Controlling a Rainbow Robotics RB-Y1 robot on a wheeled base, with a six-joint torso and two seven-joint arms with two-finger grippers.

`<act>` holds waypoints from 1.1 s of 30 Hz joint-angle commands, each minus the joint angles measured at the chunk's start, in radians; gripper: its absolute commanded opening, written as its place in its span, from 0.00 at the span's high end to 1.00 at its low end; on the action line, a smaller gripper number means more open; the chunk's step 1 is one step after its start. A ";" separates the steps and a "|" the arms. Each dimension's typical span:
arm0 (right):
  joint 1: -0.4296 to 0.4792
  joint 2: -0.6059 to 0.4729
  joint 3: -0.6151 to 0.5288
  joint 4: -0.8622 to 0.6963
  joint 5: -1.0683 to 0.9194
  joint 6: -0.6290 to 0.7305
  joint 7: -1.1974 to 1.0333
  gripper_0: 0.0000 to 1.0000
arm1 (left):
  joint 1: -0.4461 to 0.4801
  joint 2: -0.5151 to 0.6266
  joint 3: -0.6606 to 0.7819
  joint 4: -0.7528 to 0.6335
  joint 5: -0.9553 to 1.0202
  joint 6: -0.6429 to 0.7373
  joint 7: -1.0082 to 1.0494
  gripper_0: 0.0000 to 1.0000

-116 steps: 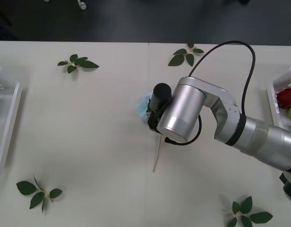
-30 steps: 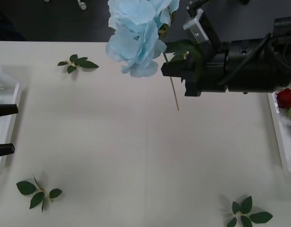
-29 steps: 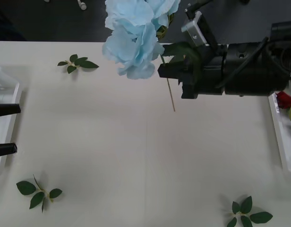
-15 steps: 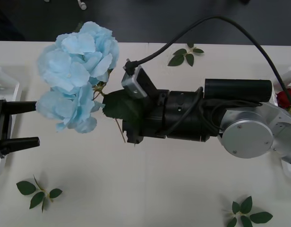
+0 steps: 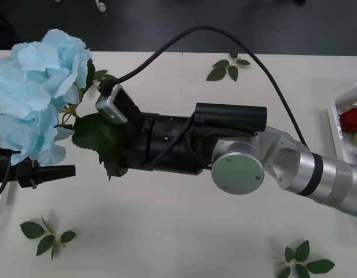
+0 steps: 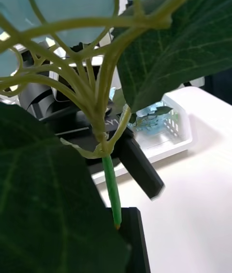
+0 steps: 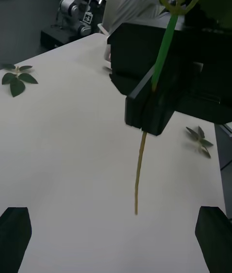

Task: Put the red flowers into the right box and the blue flowers into the left box

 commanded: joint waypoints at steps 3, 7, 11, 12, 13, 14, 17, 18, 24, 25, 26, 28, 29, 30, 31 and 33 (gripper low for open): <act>-0.046 0.049 -0.009 0.031 0.001 -0.008 0.021 1.00 | -0.020 -0.034 -0.026 -0.003 -0.019 -0.018 -0.014 0.00; -0.053 0.056 -0.009 0.040 -0.013 -0.007 0.015 1.00 | -0.025 -0.034 -0.040 0.024 -0.019 -0.021 -0.014 0.00; -0.053 0.056 -0.009 0.040 -0.013 -0.007 0.015 1.00 | -0.032 -0.033 -0.046 0.049 -0.019 -0.021 -0.014 0.00; -0.053 0.056 -0.009 0.040 -0.013 -0.007 0.015 1.00 | -0.035 -0.034 -0.048 0.056 -0.019 -0.021 -0.014 0.01; -0.053 0.056 -0.009 0.040 -0.013 -0.007 0.015 1.00 | -0.037 -0.034 -0.049 0.061 -0.017 -0.021 -0.014 0.02; -0.053 0.056 -0.009 0.040 -0.013 -0.007 0.015 1.00 | -0.040 -0.033 -0.052 0.073 -0.017 -0.021 -0.014 0.05; -0.053 0.056 -0.009 0.040 -0.013 -0.007 0.015 1.00 | -0.049 -0.034 -0.058 0.098 -0.017 -0.021 -0.014 0.08; -0.053 0.056 -0.009 0.040 -0.013 -0.007 0.015 1.00 | -0.054 -0.034 -0.060 0.106 -0.017 -0.021 -0.014 0.09; -0.053 0.056 -0.009 0.040 -0.013 -0.007 0.015 1.00 | -0.071 -0.034 -0.083 0.136 -0.016 -0.038 -0.014 0.12; -0.053 0.056 -0.009 0.040 -0.013 -0.007 0.015 1.00 | -0.074 -0.034 -0.087 0.141 -0.017 -0.041 -0.014 0.16; -0.053 0.056 -0.009 0.040 -0.013 -0.007 0.015 1.00 | -0.075 -0.033 -0.092 0.142 -0.017 -0.044 -0.014 0.27; -0.053 0.056 -0.009 0.040 -0.013 -0.007 0.015 1.00 | -0.075 -0.034 -0.098 0.147 -0.017 -0.046 -0.014 0.63; -0.053 0.056 -0.009 0.040 -0.013 -0.007 0.015 1.00 | -0.075 -0.034 -0.101 0.145 -0.017 -0.048 -0.014 0.77; -0.053 0.056 -0.009 0.040 -0.013 -0.007 0.015 1.00 | -0.075 -0.034 -0.107 0.147 -0.017 -0.052 -0.014 0.93; -0.053 0.056 -0.009 0.040 -0.013 -0.007 0.015 1.00 | -0.075 -0.034 -0.110 0.147 -0.017 -0.055 -0.014 0.99; -0.053 0.056 -0.009 0.040 -0.013 -0.007 0.015 1.00 | -0.075 -0.034 -0.117 0.147 -0.017 -0.061 -0.014 1.00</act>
